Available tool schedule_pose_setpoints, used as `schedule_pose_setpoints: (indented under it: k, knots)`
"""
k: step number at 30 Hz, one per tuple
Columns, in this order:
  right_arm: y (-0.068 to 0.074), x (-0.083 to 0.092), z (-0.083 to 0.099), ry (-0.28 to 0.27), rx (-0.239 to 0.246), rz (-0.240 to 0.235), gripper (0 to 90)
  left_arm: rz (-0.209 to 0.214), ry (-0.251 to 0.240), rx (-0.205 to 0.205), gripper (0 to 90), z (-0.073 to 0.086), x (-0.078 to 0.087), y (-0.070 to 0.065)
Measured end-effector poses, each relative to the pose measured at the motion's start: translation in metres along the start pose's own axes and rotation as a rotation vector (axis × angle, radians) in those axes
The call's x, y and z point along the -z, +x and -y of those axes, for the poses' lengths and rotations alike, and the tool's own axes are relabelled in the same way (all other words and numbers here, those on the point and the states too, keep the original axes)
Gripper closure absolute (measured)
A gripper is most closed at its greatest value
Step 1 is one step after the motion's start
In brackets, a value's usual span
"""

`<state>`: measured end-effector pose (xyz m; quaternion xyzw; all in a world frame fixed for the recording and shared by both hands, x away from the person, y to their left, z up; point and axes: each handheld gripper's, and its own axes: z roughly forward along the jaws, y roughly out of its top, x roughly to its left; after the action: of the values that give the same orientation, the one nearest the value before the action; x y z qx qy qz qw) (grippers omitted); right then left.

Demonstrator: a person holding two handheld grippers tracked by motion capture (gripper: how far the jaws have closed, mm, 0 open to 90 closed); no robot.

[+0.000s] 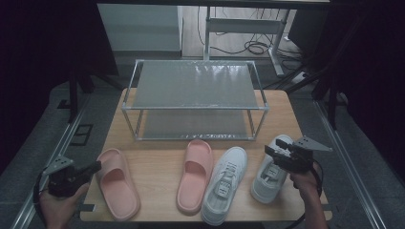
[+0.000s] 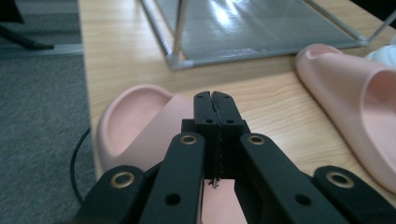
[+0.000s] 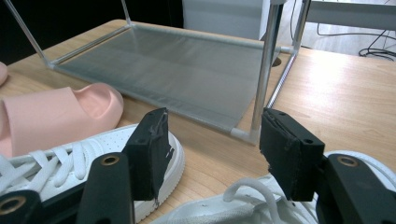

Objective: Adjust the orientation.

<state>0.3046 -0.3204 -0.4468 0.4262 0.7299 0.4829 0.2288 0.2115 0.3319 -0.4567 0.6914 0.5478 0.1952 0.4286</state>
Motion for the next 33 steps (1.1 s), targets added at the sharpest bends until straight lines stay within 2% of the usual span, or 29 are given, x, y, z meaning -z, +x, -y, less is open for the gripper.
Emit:
schedule_pose_setpoints:
  k: [5, 9, 16, 17, 27, 33]
  knots:
    - [0.001, -0.003, 0.001, 0.007, 0.006, -0.004, 42.5, -0.016, 0.02, 0.025, 90.0, 0.011, 0.001, 0.008]
    - [0.002, -0.004, 0.002, 0.014, 0.008, -0.002, 42.5, -0.027, 0.056, 0.026, 90.0, 0.021, -0.002, 0.011]
    - [0.002, -0.005, 0.003, 0.019, 0.01, 0.002, 42.4, -0.036, 0.075, 0.046, 90.0, 0.033, -0.005, 0.015]
    - [0.001, -0.005, 0.003, 0.016, 0.0, -0.014, 42.4, -0.037, 0.084, 0.049, 90.0, 0.036, -0.005, 0.017]
    - [0.003, -0.003, 0.001, 0.003, 0.006, -0.024, 42.4, -0.037, 0.114, 0.061, 90.0, 0.047, -0.011, 0.019]
    - [0.001, -0.002, 0.001, 0.005, 0.008, -0.017, 42.3, -0.058, 0.135, 0.059, 90.0, 0.048, -0.021, 0.023]
